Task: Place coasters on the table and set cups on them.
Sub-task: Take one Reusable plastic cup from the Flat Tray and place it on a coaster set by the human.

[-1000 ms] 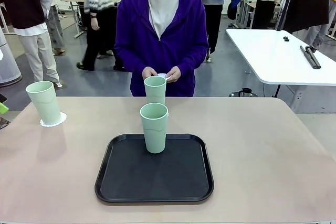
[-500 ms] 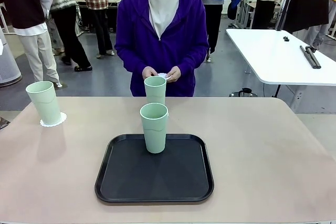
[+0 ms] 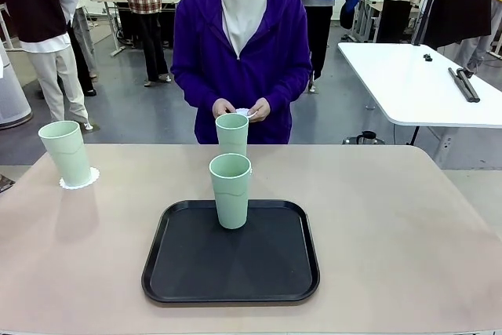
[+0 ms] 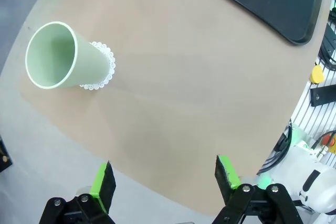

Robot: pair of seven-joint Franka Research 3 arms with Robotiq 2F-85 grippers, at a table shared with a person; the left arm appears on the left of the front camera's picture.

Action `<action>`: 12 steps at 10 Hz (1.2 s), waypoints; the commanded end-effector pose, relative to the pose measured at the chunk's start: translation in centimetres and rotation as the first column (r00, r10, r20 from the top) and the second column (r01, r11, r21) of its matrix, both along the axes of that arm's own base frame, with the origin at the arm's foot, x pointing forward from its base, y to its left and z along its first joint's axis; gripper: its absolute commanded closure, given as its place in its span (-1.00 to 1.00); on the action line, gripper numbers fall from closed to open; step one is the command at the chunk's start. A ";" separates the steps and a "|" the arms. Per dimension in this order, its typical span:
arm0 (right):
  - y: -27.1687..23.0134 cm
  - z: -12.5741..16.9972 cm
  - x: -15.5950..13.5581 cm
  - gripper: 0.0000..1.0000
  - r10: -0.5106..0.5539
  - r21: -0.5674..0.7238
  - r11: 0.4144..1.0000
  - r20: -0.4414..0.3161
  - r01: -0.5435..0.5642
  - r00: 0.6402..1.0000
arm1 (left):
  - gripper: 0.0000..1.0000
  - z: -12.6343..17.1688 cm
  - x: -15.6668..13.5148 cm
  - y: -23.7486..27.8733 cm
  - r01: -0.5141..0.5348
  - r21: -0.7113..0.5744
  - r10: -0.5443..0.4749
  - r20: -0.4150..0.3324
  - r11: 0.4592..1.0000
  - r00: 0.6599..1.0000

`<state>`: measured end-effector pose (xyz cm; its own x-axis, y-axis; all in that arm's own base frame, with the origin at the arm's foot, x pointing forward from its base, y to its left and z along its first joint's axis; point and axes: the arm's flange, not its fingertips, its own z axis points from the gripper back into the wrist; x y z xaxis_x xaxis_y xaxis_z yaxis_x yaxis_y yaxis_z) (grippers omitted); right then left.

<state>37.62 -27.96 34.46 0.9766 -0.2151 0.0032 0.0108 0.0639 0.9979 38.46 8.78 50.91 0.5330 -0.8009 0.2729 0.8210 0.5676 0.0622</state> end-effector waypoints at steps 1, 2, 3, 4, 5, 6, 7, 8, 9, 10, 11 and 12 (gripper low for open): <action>0.0 0.1 0.0 -1.00 0.001 0.004 1.000 0.001 -0.001 1.000 | -1.00 -0.1 0.2 0.1 0.006 0.009 -0.006 -0.002 1.000 1.000; 0.0 0.1 0.0 -1.00 0.001 0.004 1.000 0.001 -0.001 1.000 | -1.00 -0.1 0.2 0.1 0.006 0.009 -0.006 -0.002 1.000 1.000; 0.0 0.1 0.0 -1.00 0.001 0.004 1.000 0.001 -0.001 1.000 | -1.00 -0.1 0.2 0.1 0.006 0.009 -0.006 -0.002 1.000 1.000; 0.0 0.1 0.0 -1.00 0.001 0.004 1.000 0.001 -0.001 1.000 | -1.00 -0.1 0.2 0.1 0.006 0.009 -0.006 -0.002 1.000 1.000; 0.0 0.1 0.0 -1.00 0.001 0.004 1.000 0.001 -0.001 1.000 | -1.00 -0.1 0.2 0.1 0.006 0.009 -0.006 -0.002 1.000 1.000; 0.0 0.1 0.0 -1.00 0.001 0.004 1.000 0.001 -0.001 1.000 | -1.00 -0.1 0.0 0.0 0.005 -0.006 -0.005 -0.001 1.000 1.000; 0.0 0.1 0.0 -1.00 0.001 0.004 1.000 0.001 -0.001 1.000 | -1.00 1.7 -0.2 0.0 -0.173 0.021 0.173 -0.044 0.985 0.984; 0.0 0.1 0.0 -1.00 0.001 0.004 1.000 0.001 -0.001 1.000 | -1.00 0.5 -3.0 0.0 -0.340 0.036 0.342 -0.094 0.940 0.935; 0.0 0.1 0.0 -1.00 0.001 0.004 1.000 0.001 -0.001 1.000 | -1.00 -0.3 -5.4 -0.5 -0.445 0.039 0.447 -0.115 0.894 0.887; 0.0 0.1 0.0 -1.00 0.001 0.004 1.000 0.001 -0.001 1.000 | -1.00 -0.3 -6.9 -1.8 -0.482 0.072 0.488 -0.130 0.873 0.863; 0.0 0.1 0.0 -1.00 0.001 0.004 1.000 0.001 -0.001 1.000 | -1.00 -0.3 -8.4 -3.1 -0.469 0.138 0.487 -0.151 0.872 0.861; 0.0 0.1 0.0 -1.00 0.001 0.004 1.000 0.001 -0.001 1.000 | -1.00 -0.7 -9.4 -3.7 -0.463 0.149 0.484 -0.165 0.874 0.860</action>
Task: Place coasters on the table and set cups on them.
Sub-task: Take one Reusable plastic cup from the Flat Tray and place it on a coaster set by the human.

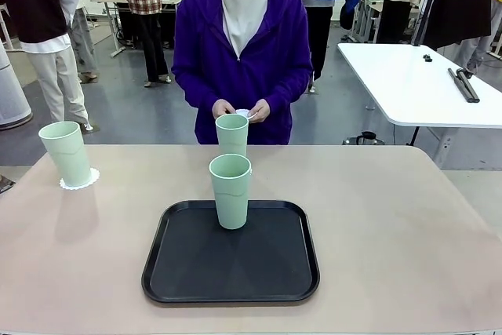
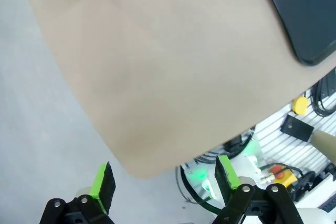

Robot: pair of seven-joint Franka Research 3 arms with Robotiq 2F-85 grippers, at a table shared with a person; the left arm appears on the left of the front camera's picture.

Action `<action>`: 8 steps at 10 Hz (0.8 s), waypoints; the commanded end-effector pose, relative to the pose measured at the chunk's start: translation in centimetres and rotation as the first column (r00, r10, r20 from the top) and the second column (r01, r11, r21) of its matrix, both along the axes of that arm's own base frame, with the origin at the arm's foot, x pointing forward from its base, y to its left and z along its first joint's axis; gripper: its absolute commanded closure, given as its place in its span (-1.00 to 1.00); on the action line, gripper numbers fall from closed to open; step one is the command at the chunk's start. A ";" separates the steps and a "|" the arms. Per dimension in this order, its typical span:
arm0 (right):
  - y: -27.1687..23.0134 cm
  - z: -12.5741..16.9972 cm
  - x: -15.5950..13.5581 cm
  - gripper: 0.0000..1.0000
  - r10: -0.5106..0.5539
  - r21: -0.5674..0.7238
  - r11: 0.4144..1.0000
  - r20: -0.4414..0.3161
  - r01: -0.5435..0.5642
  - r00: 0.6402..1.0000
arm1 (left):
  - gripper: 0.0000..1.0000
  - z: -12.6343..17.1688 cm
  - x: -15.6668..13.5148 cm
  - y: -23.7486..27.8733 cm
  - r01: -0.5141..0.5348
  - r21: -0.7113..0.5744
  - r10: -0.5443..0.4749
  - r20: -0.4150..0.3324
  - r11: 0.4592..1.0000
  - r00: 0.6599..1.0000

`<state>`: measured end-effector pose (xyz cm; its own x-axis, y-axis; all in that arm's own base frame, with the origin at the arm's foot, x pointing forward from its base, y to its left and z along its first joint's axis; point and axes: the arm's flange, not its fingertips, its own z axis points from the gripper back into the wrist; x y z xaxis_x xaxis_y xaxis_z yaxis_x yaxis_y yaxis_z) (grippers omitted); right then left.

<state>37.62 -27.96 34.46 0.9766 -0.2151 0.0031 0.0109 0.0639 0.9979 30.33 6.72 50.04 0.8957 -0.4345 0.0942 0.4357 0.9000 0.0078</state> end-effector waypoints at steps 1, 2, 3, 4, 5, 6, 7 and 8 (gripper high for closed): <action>0.0 0.1 0.0 -1.00 0.001 0.004 1.000 0.001 -0.001 1.000 | -1.00 0.1 -1.3 -1.3 0.028 -0.016 -0.028 -0.039 0.999 0.999; 0.0 0.1 0.0 -1.00 0.001 0.004 1.000 0.001 -0.001 1.000 | -1.00 0.0 0.0 0.0 0.000 0.000 0.000 0.000 1.000 1.000; 0.0 0.1 0.0 -1.00 0.001 0.004 1.000 0.001 -0.001 1.000 | -1.00 0.0 0.0 0.0 0.000 0.000 0.000 0.000 1.000 1.000; 0.0 0.1 0.0 -1.00 0.001 0.004 1.000 0.001 -0.001 1.000 | -1.00 0.0 -1.4 -1.2 0.018 -0.014 -0.018 -0.025 1.000 1.000; 0.0 0.1 0.0 -1.00 0.001 0.004 1.000 0.001 -0.001 1.000 | -1.00 -0.4 -0.4 1.6 0.039 -0.264 -0.047 -0.024 0.964 0.999; 0.0 0.1 0.0 -1.00 0.001 0.004 1.000 0.001 -0.001 1.000 | -1.00 -0.2 0.5 4.5 0.023 -0.451 -0.031 -0.010 0.892 0.999; 0.0 0.1 0.0 -1.00 0.001 0.004 1.000 0.001 -0.001 1.000 | -1.00 0.0 1.3 6.9 -0.002 -0.541 -0.012 -0.022 0.841 1.000; 0.0 0.1 0.0 -1.00 0.001 0.004 1.000 0.001 -0.001 1.000 | -1.00 0.1 1.6 9.3 -0.031 -0.617 0.009 -0.038 0.786 0.999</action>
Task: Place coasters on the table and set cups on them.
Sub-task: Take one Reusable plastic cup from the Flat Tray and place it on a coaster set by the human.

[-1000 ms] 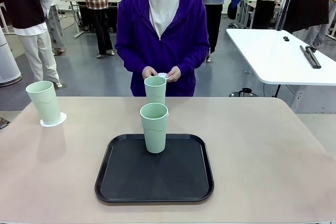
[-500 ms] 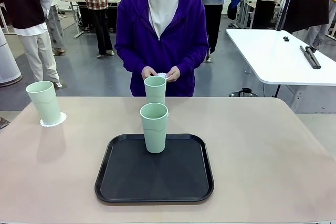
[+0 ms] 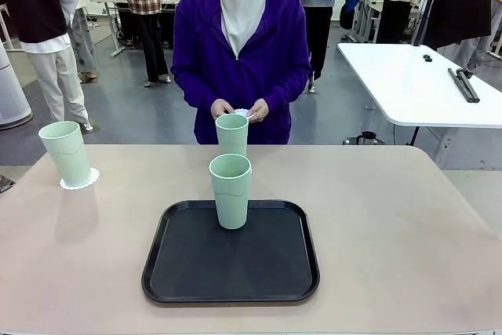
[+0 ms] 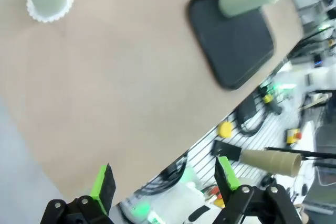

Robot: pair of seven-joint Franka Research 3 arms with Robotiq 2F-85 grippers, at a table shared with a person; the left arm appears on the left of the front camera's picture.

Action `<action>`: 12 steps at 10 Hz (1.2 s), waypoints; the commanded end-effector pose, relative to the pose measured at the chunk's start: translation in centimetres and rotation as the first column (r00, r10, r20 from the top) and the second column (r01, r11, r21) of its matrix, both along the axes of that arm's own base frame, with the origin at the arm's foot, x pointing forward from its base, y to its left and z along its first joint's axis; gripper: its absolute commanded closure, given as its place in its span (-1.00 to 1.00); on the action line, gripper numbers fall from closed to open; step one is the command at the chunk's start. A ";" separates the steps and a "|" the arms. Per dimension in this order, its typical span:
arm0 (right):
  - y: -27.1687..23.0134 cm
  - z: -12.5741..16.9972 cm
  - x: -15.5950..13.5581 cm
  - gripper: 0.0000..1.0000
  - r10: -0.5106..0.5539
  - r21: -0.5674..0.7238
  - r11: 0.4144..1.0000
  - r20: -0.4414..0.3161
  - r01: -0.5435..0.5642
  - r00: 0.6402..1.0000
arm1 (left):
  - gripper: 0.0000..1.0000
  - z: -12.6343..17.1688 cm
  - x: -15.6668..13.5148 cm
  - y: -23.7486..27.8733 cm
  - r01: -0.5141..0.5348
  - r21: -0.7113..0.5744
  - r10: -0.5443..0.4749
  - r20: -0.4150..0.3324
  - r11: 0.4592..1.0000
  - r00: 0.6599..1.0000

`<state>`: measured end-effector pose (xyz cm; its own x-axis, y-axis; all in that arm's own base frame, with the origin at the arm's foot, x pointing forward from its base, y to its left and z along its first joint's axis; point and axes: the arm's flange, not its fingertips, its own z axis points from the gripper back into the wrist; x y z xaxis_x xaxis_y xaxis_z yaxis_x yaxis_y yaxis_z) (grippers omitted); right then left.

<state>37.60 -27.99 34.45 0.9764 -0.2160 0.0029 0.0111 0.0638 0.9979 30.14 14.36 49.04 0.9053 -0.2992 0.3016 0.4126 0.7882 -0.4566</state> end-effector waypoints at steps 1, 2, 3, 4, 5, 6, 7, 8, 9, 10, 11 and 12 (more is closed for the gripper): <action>0.0 0.1 0.0 -1.00 0.002 0.003 1.000 0.001 -0.002 1.000 | -1.00 0.9 1.4 4.0 -0.009 -0.210 0.000 -0.043 0.978 0.999; 0.0 0.1 0.0 -1.00 0.002 0.003 1.000 0.001 -0.002 1.000 | -1.00 0.6 0.6 6.7 -0.016 -0.290 0.009 -0.029 0.957 1.000; 0.0 0.1 0.0 -1.00 0.002 0.003 1.000 0.001 -0.002 1.000 | -1.00 0.4 0.1 9.2 -0.040 -0.349 0.033 -0.026 0.936 0.999; 0.0 0.1 0.0 -1.00 0.002 0.003 1.000 0.001 -0.002 1.000 | -1.00 0.1 -0.4 11.4 -0.058 -0.402 0.051 -0.027 0.914 0.998; 0.0 0.1 0.0 -1.00 0.002 0.003 1.000 0.001 -0.002 1.000 | -1.00 -0.6 -1.3 13.3 -0.073 -0.455 0.065 -0.032 0.887 0.997; 0.0 0.1 0.0 -1.00 0.002 0.003 1.000 0.001 -0.002 1.000 | -1.00 -1.4 -2.0 14.8 -0.085 -0.508 0.070 -0.050 0.857 0.996; 0.0 0.1 0.0 -1.00 0.002 0.003 1.000 0.001 -0.002 1.000 | -1.00 -1.8 -2.0 15.7 -0.088 -0.541 0.069 -0.056 0.836 0.996; 0.0 0.1 0.0 -1.00 0.002 0.003 1.000 0.001 -0.002 1.000 | -1.00 -2.5 -2.3 16.6 -0.093 -0.572 0.068 -0.064 0.815 0.996; 0.0 0.1 0.0 -1.00 0.002 0.003 1.000 0.001 -0.002 1.000 | -1.00 -3.4 -2.6 17.5 -0.094 -0.604 0.062 -0.075 0.791 0.995; 0.0 0.1 0.0 -1.00 0.002 0.003 1.000 0.001 -0.002 1.000 | -1.00 -4.4 -2.8 17.5 -0.103 -0.625 0.066 -0.082 0.774 0.994; 0.0 0.1 0.0 -1.00 0.002 0.003 1.000 0.001 -0.002 1.000 | -1.00 -5.1 -2.1 17.9 -0.116 -0.630 0.074 -0.092 0.768 0.993; 0.0 0.1 0.0 -1.00 0.002 0.003 1.000 0.001 -0.002 1.000 | -1.00 -5.2 -2.0 17.9 -0.109 -0.625 0.087 -0.066 0.773 0.994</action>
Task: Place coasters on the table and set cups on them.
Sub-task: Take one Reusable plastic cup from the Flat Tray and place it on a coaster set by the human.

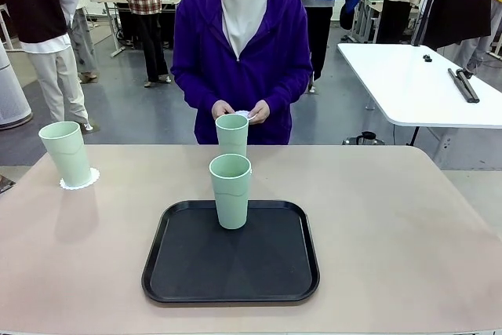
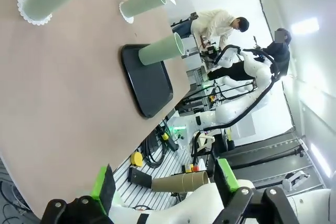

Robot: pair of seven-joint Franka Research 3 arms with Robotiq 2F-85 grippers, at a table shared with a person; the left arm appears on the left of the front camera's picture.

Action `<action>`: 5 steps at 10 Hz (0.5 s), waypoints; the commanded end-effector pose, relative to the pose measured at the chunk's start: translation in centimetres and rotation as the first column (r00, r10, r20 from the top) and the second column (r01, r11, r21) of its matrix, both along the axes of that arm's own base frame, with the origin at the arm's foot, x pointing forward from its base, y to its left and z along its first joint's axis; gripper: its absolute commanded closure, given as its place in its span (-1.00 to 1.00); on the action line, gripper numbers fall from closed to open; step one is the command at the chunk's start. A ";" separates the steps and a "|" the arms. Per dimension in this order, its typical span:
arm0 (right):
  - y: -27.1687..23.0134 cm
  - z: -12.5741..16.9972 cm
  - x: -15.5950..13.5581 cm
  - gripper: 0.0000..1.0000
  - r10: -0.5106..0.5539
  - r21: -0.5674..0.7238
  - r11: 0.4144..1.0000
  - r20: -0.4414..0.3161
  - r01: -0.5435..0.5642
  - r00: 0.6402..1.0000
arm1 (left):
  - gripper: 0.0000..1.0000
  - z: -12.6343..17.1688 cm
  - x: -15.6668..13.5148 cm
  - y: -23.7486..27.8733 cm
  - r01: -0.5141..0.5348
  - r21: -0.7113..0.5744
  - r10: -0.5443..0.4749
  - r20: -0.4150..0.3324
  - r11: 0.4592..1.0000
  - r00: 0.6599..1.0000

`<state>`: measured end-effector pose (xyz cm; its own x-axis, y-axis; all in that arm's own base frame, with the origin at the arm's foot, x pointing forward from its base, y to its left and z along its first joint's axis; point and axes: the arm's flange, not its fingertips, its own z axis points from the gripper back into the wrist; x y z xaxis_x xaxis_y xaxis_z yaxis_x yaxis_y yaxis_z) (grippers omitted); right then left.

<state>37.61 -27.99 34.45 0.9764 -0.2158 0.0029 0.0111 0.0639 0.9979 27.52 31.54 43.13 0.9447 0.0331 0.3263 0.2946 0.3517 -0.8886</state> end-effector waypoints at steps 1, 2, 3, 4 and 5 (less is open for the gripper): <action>0.0 0.1 0.0 -1.00 0.002 0.003 1.000 0.001 -0.002 1.000 | -1.00 -0.1 -0.1 0.6 -0.028 -0.006 0.029 0.039 1.000 0.999; 0.0 0.1 0.0 -1.00 0.002 0.003 1.000 0.001 -0.002 1.000 | -1.00 -0.8 -0.3 1.2 -0.042 -0.024 0.043 0.036 0.999 0.998; 0.0 0.1 0.0 -1.00 0.002 0.003 1.000 0.001 -0.002 1.000 | -1.00 -1.1 -0.4 1.5 -0.064 -0.022 0.064 0.028 0.998 0.998; 0.0 0.1 0.0 -1.00 0.002 0.003 1.000 0.001 -0.002 1.000 | -1.00 -1.5 -0.5 1.8 -0.097 -0.027 0.097 0.019 0.995 0.995; 0.0 0.1 0.0 -1.00 0.002 0.003 1.000 0.001 -0.002 1.000 | -1.00 -1.5 -0.5 1.8 -0.103 -0.023 0.104 0.017 0.994 0.994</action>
